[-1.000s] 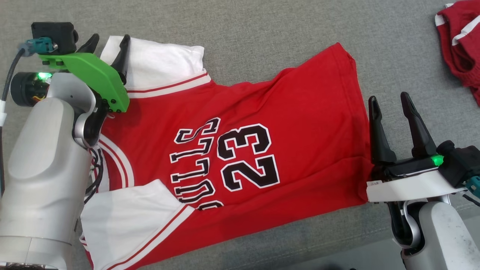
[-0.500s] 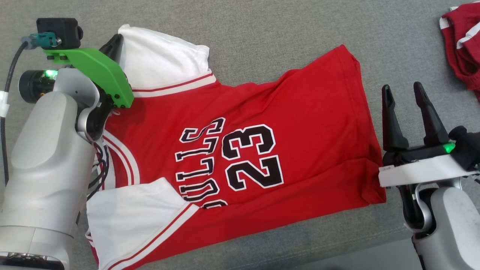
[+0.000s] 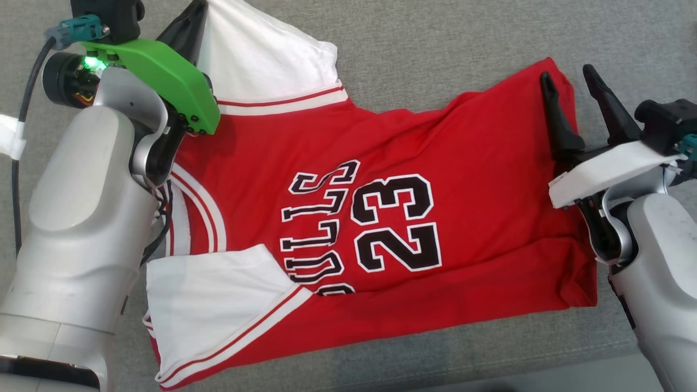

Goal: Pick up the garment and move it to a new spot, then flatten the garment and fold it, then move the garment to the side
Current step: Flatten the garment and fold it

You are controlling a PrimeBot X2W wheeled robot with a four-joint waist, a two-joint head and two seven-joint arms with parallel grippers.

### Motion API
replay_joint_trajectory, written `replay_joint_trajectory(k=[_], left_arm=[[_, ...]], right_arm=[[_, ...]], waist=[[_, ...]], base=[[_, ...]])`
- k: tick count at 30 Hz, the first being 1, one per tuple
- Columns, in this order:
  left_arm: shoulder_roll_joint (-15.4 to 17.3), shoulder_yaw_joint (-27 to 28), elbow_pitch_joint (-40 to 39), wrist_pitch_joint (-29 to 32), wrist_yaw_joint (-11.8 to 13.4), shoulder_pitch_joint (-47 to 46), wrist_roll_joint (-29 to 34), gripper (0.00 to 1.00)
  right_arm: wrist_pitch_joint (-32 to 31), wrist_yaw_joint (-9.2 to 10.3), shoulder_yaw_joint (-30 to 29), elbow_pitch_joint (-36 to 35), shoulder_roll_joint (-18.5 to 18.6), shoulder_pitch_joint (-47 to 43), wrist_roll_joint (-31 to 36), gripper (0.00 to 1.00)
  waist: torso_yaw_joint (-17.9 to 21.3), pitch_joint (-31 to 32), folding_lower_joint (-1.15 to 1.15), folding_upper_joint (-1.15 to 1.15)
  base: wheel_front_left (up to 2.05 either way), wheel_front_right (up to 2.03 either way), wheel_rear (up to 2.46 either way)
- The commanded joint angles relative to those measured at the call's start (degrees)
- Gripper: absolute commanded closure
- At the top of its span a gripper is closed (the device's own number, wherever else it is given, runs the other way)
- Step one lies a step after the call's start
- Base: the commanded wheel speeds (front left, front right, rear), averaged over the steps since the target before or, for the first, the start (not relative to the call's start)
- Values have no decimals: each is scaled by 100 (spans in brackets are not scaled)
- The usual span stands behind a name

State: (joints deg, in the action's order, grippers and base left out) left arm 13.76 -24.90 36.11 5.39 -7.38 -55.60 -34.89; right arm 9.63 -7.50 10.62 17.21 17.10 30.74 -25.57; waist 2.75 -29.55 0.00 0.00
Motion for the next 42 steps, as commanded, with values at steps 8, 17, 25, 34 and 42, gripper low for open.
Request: replay_joint_trajectory(k=[8,17,25,34,42], left_arm=[[72,-143,-323,-186,-13,42,32,100],[231,36,-834,-482,38,129,-90,100],[420,219,-1833,-675,194,399,-135,100],[862,398,-4096,-760,539,2041,-337,100],[1193,449,-5618,-497,1150,4370,-763,100]], right_arm=[[-692,2,518,395,398,510,-972,100],[-1373,2,629,-301,905,818,-1736,100],[-1246,2,493,-872,1062,568,-2023,100],[-1065,2,197,-1574,1158,-677,-2135,100],[-943,2,-200,-1816,908,-1876,-1994,100]], waist=[[-240,-180,0,0],[-177,11,0,0],[-236,148,0,0],[-279,293,0,0],[-274,367,0,0]], base=[[0,0,0],[0,0,0],[0,0,0],[0,0,0],[0,0,0]])
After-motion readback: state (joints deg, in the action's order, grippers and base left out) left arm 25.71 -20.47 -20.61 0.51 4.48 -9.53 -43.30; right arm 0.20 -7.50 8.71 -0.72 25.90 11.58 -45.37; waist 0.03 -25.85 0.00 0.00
